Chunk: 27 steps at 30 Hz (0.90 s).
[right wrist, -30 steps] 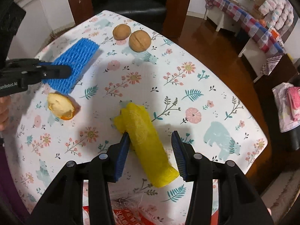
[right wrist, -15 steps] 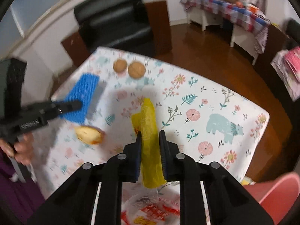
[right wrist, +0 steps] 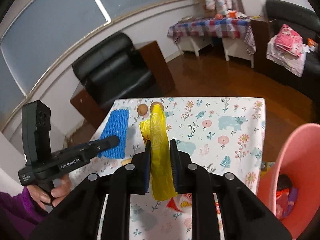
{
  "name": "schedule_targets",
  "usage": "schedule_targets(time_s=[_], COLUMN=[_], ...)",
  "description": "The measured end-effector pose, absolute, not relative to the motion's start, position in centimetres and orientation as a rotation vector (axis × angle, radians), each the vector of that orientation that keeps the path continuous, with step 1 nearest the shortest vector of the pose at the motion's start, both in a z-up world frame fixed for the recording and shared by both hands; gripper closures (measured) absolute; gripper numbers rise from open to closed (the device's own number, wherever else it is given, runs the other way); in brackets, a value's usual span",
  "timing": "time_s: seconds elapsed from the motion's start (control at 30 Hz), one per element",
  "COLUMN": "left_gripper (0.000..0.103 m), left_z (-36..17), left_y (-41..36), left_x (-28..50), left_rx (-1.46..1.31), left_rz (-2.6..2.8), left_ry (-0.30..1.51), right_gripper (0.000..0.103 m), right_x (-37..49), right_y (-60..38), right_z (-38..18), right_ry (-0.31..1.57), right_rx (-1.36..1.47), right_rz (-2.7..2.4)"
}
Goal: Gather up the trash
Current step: 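Carry the yellow bag over the bucket with the right gripper while the left carries the blue net there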
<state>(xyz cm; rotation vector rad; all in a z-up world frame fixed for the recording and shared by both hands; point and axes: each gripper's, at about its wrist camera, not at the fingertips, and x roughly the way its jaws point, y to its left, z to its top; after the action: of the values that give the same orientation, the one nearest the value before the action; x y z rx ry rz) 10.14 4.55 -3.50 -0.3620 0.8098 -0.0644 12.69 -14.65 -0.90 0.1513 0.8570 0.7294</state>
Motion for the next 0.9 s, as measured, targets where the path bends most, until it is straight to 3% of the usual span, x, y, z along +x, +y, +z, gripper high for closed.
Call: schedule_targets(time_s=[0.9], left_gripper=[0.09], left_z=[-2.3], left_y=[-8.8], left_x=[9.1], left_rx=[-0.164], left_rz=[-0.318], left_ry=[0.836], right_gripper=[0.085], right_x=[7.8], right_y=[-27.0], right_z=[-1.6], right_ry=[0.748], right_rx=[0.35], right_rz=[0.398])
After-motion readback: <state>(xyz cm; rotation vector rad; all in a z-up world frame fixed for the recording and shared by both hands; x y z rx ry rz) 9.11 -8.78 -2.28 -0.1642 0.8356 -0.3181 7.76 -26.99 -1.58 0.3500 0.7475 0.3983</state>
